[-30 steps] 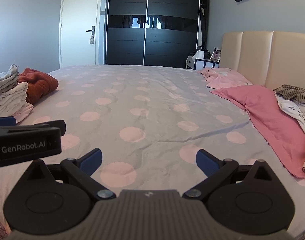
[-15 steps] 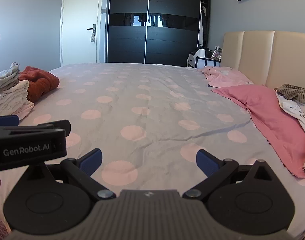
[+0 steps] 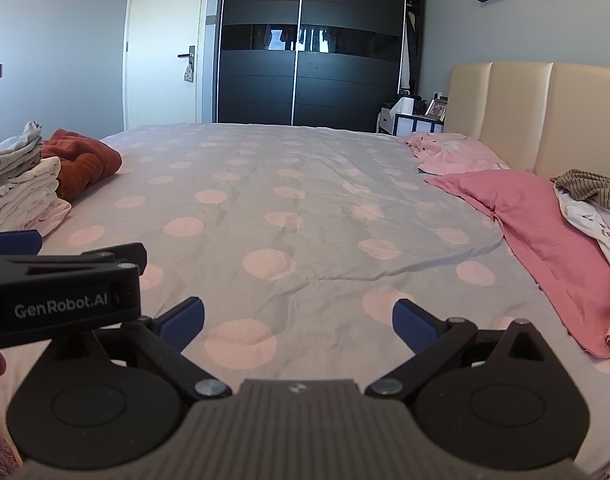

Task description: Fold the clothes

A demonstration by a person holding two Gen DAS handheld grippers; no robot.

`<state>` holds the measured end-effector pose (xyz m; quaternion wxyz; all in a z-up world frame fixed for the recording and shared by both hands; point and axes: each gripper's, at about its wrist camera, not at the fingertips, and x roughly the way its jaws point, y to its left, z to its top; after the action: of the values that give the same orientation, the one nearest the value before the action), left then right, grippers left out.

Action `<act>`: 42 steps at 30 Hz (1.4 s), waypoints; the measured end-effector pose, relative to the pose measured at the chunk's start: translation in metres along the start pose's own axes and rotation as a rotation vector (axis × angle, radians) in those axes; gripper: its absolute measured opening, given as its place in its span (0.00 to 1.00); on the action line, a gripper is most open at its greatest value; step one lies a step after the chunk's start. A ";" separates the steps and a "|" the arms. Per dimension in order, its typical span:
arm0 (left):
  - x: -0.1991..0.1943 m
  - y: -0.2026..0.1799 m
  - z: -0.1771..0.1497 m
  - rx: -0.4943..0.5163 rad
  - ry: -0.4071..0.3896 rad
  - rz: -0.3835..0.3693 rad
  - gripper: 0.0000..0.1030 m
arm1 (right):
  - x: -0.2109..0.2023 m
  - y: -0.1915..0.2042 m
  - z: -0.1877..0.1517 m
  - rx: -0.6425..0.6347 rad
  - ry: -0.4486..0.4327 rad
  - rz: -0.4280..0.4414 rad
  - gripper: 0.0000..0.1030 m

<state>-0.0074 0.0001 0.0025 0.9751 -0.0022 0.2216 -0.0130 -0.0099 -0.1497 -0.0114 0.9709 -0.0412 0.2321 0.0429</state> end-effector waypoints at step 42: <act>-0.001 -0.003 -0.002 0.001 0.013 -0.012 0.95 | -0.002 0.003 -0.001 -0.012 0.010 0.004 0.98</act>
<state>-0.0087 -0.0028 0.0011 0.9735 -0.0028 0.2279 -0.0192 -0.0123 -0.1467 -0.0116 0.9693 -0.0469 0.2370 0.0460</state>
